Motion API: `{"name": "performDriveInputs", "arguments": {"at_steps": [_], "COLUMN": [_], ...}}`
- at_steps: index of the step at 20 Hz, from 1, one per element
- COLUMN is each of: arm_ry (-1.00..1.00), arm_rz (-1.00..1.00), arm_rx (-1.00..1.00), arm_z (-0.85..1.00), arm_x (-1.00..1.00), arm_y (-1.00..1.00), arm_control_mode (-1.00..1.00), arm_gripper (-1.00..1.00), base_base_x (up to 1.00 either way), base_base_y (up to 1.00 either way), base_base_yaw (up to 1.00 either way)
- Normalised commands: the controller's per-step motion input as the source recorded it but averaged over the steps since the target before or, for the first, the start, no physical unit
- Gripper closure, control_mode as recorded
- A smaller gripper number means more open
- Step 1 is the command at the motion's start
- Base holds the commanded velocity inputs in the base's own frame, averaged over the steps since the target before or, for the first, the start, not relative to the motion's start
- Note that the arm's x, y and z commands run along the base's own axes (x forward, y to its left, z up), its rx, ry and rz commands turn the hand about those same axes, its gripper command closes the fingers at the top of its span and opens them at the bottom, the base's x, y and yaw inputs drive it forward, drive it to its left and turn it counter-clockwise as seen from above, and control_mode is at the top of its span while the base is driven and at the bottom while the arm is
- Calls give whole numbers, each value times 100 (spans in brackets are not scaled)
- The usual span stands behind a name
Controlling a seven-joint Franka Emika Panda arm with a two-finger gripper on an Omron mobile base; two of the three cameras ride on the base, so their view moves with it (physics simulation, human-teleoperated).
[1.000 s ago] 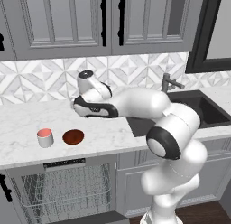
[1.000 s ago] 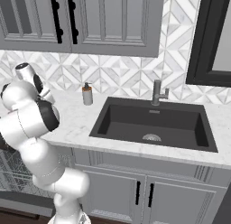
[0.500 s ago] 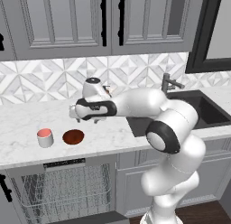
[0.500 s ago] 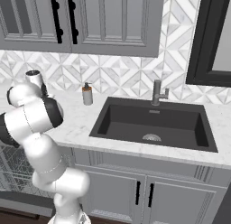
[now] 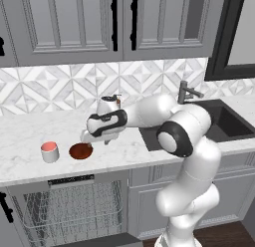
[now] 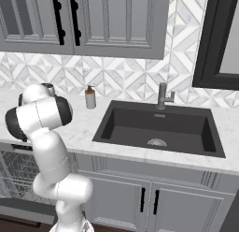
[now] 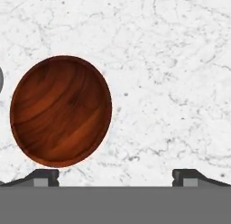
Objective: Pick up the cup and bowl from the counter, place them in the dishwasher, and close the dishwasher door.
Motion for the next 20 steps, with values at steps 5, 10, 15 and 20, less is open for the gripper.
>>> {"name": "performDriveInputs", "arguments": {"at_steps": [5, 10, 15, 20], "arm_ry": [5, 9, 3, 1], "arm_rz": [9, 0, 0, 0], "arm_rx": [0, -1, -2, -1], "arm_z": [-7, -22, -27, -38], "arm_x": [41, 22, 1, 0], "arm_y": [34, 40, 0, 0], "arm_control_mode": [-100, -100, -100, -100], "arm_gripper": [-100, -100, -100, -100], "base_base_x": [0, 0, 0, 0], "base_base_y": [0, 0, 0, 0], "base_base_yaw": [0, 0, 0, 0]}}
